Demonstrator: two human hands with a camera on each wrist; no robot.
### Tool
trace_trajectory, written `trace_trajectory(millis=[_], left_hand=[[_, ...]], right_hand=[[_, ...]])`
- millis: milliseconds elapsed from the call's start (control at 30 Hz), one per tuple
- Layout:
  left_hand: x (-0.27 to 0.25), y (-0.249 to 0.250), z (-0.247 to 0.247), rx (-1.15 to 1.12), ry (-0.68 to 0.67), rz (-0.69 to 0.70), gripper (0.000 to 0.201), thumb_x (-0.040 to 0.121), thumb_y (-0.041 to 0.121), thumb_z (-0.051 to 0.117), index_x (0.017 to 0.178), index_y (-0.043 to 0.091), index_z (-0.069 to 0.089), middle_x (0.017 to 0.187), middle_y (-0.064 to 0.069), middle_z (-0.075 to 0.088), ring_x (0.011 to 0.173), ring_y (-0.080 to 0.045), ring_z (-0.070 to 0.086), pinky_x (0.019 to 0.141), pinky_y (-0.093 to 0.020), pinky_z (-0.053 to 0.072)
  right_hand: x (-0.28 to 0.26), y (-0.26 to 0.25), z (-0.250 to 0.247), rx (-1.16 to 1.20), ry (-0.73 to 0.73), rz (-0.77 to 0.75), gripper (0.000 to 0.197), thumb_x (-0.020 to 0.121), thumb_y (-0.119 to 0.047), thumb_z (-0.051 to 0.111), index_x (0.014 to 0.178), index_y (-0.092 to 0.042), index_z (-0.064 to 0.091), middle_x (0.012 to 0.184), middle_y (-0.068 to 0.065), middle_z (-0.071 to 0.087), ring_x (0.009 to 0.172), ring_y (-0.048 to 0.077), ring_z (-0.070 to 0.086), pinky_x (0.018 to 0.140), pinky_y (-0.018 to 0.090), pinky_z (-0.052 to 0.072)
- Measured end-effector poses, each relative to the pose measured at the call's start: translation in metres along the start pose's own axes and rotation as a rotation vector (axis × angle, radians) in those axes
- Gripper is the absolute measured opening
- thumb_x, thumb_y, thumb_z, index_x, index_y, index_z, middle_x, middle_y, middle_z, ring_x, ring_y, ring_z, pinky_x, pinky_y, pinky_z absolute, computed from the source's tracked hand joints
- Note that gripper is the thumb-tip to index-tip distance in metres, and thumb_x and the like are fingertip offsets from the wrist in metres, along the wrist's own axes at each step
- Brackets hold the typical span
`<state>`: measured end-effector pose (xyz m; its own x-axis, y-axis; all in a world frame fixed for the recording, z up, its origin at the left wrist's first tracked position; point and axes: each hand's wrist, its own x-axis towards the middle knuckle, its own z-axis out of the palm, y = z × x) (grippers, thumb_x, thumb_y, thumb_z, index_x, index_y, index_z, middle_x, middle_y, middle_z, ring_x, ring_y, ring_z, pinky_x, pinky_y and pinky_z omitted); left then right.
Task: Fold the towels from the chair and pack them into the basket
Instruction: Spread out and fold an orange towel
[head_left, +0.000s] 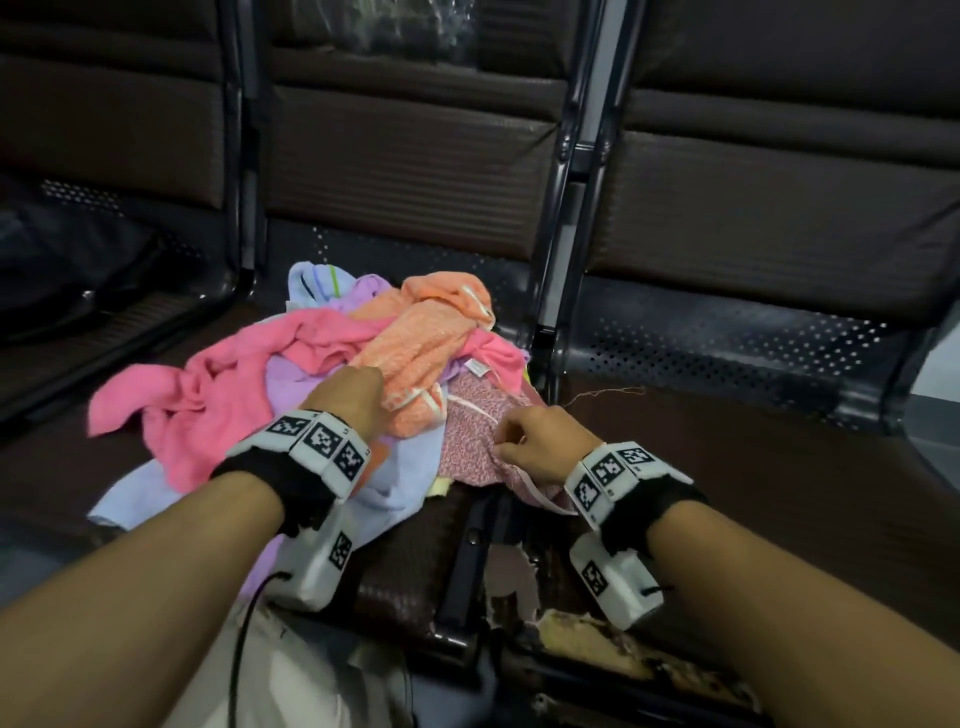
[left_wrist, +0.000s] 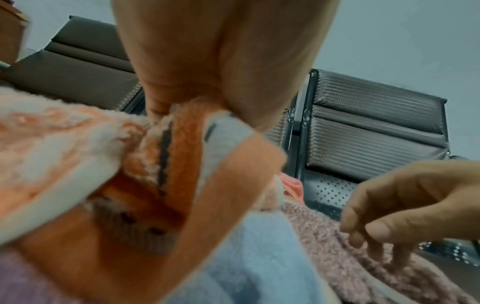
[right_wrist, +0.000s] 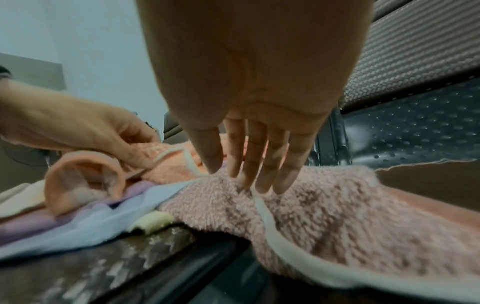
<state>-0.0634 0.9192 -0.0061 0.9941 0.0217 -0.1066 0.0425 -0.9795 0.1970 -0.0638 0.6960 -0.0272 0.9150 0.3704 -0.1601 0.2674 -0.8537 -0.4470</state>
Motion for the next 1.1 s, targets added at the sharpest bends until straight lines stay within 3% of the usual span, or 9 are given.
trace_trajectory(millis=[167, 267, 333, 433, 533, 700, 800, 933, 1100], left_hand=[[-0.019, 0.037, -0.011, -0.346, 0.071, 0.307, 0.009, 0.088, 0.017, 0.061, 0.082, 0.011, 0.062, 0.070, 0.005, 0.056, 0.069, -0.006, 0.055, 0.061, -0.019, 0.038], [-0.042, 0.063, -0.025, -0.566, 0.120, 0.482, 0.021, 0.092, 0.015, 0.056, 0.079, 0.031, 0.061, 0.063, 0.020, 0.053, 0.061, 0.012, 0.050, 0.057, -0.008, 0.034], [-0.052, 0.074, -0.033, -0.688, 0.141, 0.526, 0.016, 0.094, 0.015, 0.053, 0.094, 0.028, 0.062, 0.083, 0.016, 0.062, 0.076, 0.007, 0.055, 0.069, -0.015, 0.040], [-0.066, 0.093, -0.044, -0.868, 0.045, 0.556, 0.021, 0.095, 0.011, 0.049, 0.111, 0.014, 0.061, 0.101, -0.006, 0.066, 0.093, -0.016, 0.062, 0.087, -0.032, 0.048], [-0.087, 0.120, -0.049, -0.994, -0.132, 0.656, 0.020, 0.094, 0.005, 0.044, 0.098, 0.018, 0.060, 0.077, 0.013, 0.066, 0.074, 0.003, 0.060, 0.071, -0.017, 0.049], [-0.110, 0.150, -0.055, -1.249, -0.264, 0.668, 0.019, 0.095, 0.001, 0.039, 0.092, 0.011, 0.055, 0.068, 0.010, 0.062, 0.063, 0.000, 0.057, 0.062, -0.015, 0.047], [-0.115, 0.155, -0.059, -1.319, -0.195, 0.595, 0.019, 0.097, 0.004, 0.037, 0.093, 0.011, 0.055, 0.077, -0.001, 0.057, 0.069, -0.008, 0.054, 0.063, -0.018, 0.047], [-0.102, 0.154, -0.058, -1.257, 0.085, 0.471, 0.015, 0.098, 0.010, 0.043, 0.099, 0.004, 0.056, 0.089, -0.012, 0.053, 0.083, -0.021, 0.050, 0.077, -0.034, 0.042], [-0.075, 0.157, -0.056, -1.139, 0.359, 0.485, 0.018, 0.097, 0.028, 0.046, 0.087, 0.018, 0.057, 0.083, 0.003, 0.055, 0.082, -0.012, 0.050, 0.078, -0.035, 0.040]], right_hand=[[-0.013, -0.017, -0.014, 0.121, 0.071, -0.131, 0.062, 0.085, -0.024, 0.068, 0.140, -0.019, 0.040, 0.127, 0.005, 0.057, 0.117, 0.020, 0.051, 0.097, 0.025, 0.036], [-0.026, -0.015, -0.026, 0.058, 0.108, -0.234, 0.051, 0.083, -0.026, 0.070, 0.131, -0.020, 0.054, 0.141, 0.004, 0.046, 0.131, 0.019, 0.037, 0.109, 0.025, 0.025], [-0.039, -0.007, -0.033, 0.045, 0.178, -0.292, 0.026, 0.084, -0.023, 0.070, 0.109, -0.015, 0.068, 0.137, 0.003, 0.049, 0.126, 0.014, 0.040, 0.102, 0.015, 0.024], [-0.059, 0.010, -0.042, 0.204, 0.276, -0.217, 0.036, 0.081, -0.025, 0.071, 0.111, -0.019, 0.052, 0.127, 0.004, 0.055, 0.109, 0.018, 0.057, 0.095, 0.035, 0.046], [-0.080, 0.018, -0.054, 0.381, 0.272, -0.266, 0.065, 0.076, -0.023, 0.076, 0.127, -0.031, 0.037, 0.129, -0.005, 0.054, 0.113, 0.009, 0.056, 0.094, 0.026, 0.047], [-0.106, 0.030, -0.061, 0.131, 0.188, -0.277, 0.026, 0.081, -0.004, 0.063, 0.103, -0.015, 0.066, 0.098, -0.011, 0.057, 0.097, 0.015, 0.058, 0.078, 0.025, 0.043], [-0.119, 0.041, -0.066, 0.157, 0.207, -0.202, 0.029, 0.081, 0.001, 0.055, 0.102, -0.014, 0.067, 0.099, -0.007, 0.065, 0.098, 0.015, 0.060, 0.083, 0.027, 0.046], [-0.130, 0.046, -0.097, 0.164, 0.581, -0.163, 0.010, 0.085, -0.012, 0.060, 0.092, -0.011, 0.067, 0.088, 0.004, 0.070, 0.083, 0.015, 0.061, 0.073, 0.026, 0.043], [-0.137, 0.033, -0.130, 0.151, 1.110, -0.279, 0.009, 0.080, -0.026, 0.064, 0.087, -0.022, 0.069, 0.082, -0.002, 0.062, 0.077, 0.019, 0.060, 0.068, 0.033, 0.046]])
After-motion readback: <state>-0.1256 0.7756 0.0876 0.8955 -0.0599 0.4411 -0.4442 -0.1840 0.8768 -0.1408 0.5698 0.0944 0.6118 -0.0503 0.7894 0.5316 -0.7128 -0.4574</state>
